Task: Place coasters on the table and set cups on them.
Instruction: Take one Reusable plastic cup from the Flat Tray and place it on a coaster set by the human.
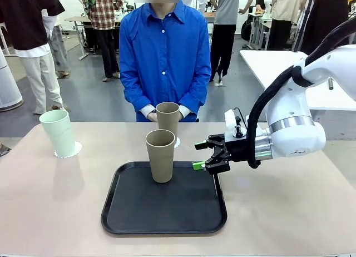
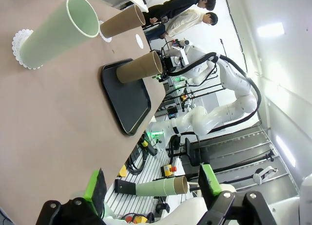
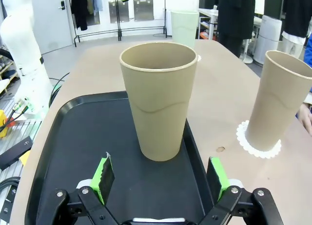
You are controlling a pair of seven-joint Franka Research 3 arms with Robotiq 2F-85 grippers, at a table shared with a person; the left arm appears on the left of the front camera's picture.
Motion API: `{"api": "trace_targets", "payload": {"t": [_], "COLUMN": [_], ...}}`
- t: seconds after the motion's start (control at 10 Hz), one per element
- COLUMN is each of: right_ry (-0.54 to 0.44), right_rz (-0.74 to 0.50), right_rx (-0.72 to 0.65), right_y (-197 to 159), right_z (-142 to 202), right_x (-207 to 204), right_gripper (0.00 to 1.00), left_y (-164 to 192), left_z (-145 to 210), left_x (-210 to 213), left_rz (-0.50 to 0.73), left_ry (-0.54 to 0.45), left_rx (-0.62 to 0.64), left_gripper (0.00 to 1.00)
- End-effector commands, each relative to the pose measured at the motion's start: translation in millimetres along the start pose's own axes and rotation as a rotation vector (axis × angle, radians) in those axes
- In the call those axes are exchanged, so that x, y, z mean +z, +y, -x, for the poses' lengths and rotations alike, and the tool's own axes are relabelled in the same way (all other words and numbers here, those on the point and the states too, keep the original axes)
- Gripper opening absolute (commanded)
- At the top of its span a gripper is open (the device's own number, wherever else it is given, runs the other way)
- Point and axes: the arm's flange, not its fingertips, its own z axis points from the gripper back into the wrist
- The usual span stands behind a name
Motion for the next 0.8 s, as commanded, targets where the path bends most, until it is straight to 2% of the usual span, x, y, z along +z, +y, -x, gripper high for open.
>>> {"api": "trace_targets", "payload": {"t": [0.0,0.2,0.7], "right_ry": [-0.077,-0.142,-0.119], "right_rz": [-0.045,-0.064,-0.076], "right_rx": [0.001,0.021,-0.039], "right_y": [-10.1,-19.2,-31.9], "right_z": [1.0,6.1,19.8], "right_x": [-11.5,-30.9,-58.2], "right_gripper": [1.00,1.00,1.00], "left_y": [-2.2,-2.2,-2.2], "left_z": [0.6,0.6,0.6], "left_x": [1.1,1.1,1.1], "left_rz": [-0.002,-0.002,-0.002], "left_ry": [-0.001,-0.001,-0.001], "left_rx": [-0.004,-0.004,-0.004], "left_gripper": [1.00,1.00,1.00]}}
